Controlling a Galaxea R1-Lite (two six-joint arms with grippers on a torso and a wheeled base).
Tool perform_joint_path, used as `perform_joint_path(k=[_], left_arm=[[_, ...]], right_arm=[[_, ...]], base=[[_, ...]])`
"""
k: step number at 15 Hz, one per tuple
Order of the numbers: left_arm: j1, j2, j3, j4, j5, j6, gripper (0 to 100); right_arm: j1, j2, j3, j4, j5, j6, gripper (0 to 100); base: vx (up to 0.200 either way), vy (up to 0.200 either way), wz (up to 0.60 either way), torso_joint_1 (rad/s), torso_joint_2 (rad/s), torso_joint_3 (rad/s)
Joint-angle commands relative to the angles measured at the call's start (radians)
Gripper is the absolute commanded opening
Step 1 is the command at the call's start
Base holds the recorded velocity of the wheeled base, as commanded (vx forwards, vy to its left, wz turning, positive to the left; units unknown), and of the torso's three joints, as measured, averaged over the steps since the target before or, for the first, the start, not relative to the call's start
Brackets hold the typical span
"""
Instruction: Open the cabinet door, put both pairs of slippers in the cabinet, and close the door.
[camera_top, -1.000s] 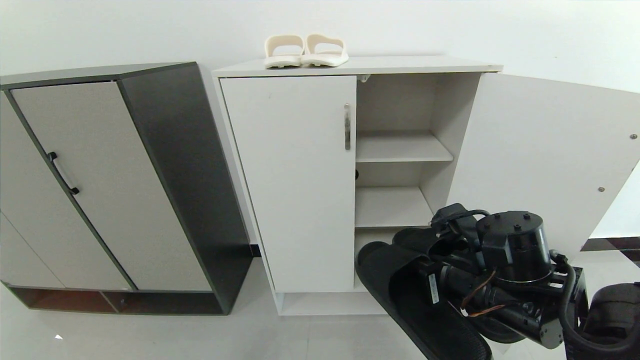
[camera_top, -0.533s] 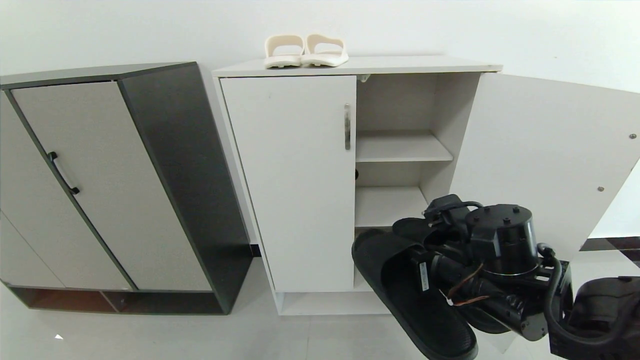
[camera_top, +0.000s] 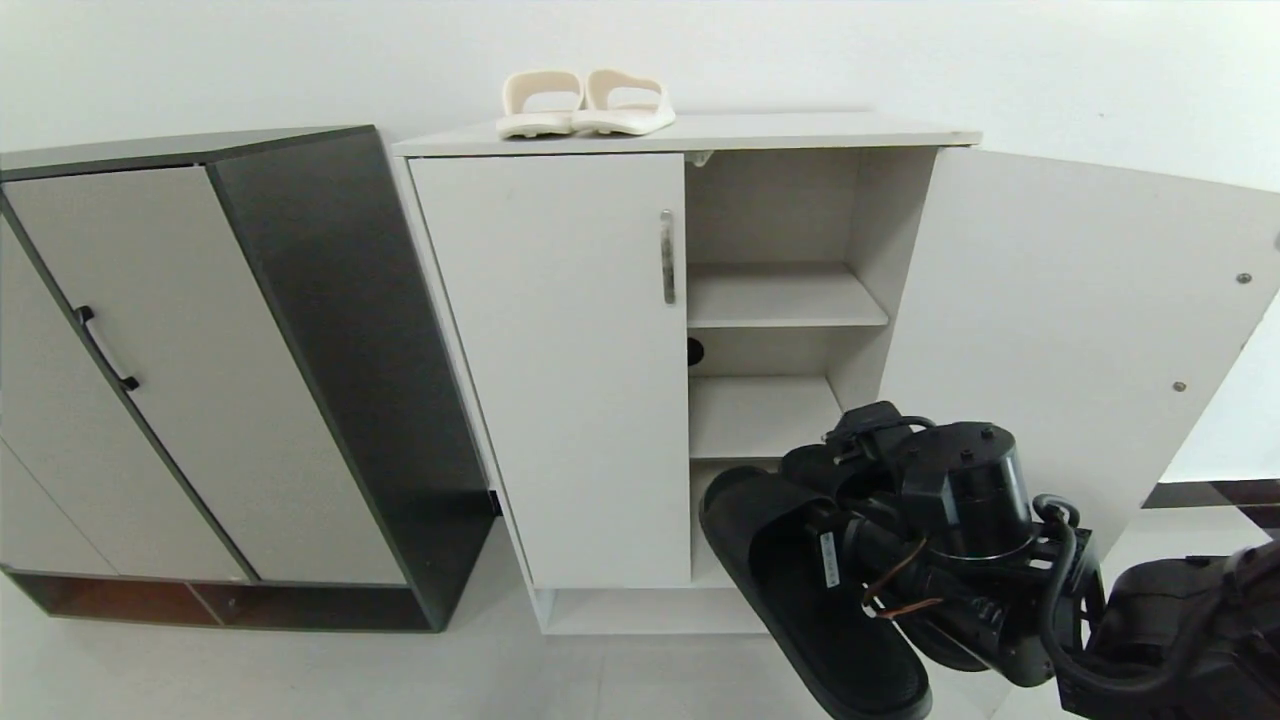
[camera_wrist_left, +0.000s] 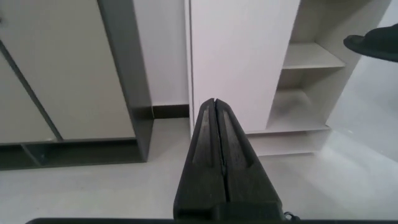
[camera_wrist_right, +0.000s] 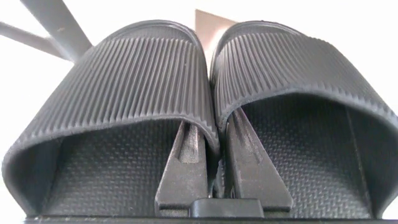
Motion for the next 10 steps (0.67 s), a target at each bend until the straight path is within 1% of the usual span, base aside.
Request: perform_joint_path(k=[1,5,6,10], left_arm=[[0.0,0.002,0.0,0.0,0.0,0.0,0],[0.0,0.002,0.0,0.0,0.0,0.0,0],[0.0,0.002,0.0,0.0,0.0,0.0,0],[0.0,0.002,0.0,0.0,0.002,-0.001,0]], right_arm=[[0.011,0.039,-0.025,0.0,-0.015,0.028,0],[0.011,0.117,-0.077,-0.006,-0.037,0.078,0],[0.011,0.141,-0.095,-0.009,-0.057,0.087,0],[0.017,0.212,-0.123,-0.037,-0.064,0.087,0]], base=[[0.0,-0.2,0.0,0.007,0.0,-0.002],[0.0,0.0,0.0,0.0,0.0,0.0],[0.0,0.0,0.0,0.0,0.0,0.0],[0.0,0.0,0.0,0.0,0.0,0.0]])
